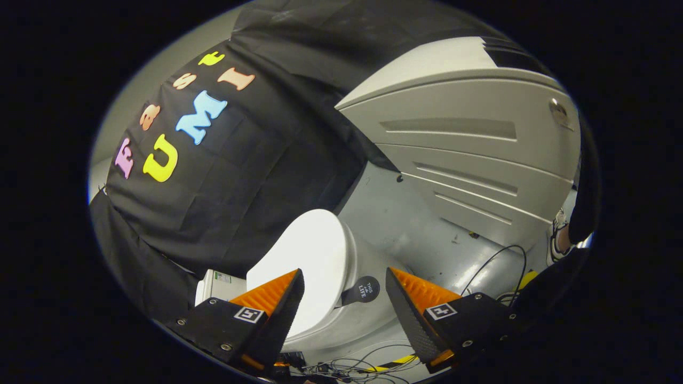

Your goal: Open the toilet lid.

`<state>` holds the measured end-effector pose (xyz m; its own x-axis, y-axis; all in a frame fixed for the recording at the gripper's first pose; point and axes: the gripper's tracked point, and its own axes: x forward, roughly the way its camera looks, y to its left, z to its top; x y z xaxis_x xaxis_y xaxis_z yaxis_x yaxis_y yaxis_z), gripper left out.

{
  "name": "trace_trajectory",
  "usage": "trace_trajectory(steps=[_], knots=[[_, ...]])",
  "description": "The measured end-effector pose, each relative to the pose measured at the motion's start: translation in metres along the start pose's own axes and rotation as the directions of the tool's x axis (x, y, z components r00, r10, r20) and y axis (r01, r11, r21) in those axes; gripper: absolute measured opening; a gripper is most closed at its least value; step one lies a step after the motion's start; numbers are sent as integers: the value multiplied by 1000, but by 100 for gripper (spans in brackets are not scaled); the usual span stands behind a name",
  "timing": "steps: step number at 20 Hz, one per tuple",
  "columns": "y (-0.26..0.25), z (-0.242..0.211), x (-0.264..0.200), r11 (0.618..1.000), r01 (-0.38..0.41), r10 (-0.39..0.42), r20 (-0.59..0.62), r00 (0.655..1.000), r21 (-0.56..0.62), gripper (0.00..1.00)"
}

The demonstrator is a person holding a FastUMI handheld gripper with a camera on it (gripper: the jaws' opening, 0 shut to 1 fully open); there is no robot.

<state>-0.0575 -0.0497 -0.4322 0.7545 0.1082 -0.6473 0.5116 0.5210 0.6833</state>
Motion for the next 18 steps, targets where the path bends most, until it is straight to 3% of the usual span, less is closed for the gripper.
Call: trace_trajectory(steps=[5, 11, 18], knots=[[-22, -21, 16, 998, 26, -24, -52, 998, 50, 92], [-29, -51, 53, 999, -9, 13, -126, 992, 37, 86], [-30, -70, 86, 989, -95, 111, -139, 984, 118, 67]])
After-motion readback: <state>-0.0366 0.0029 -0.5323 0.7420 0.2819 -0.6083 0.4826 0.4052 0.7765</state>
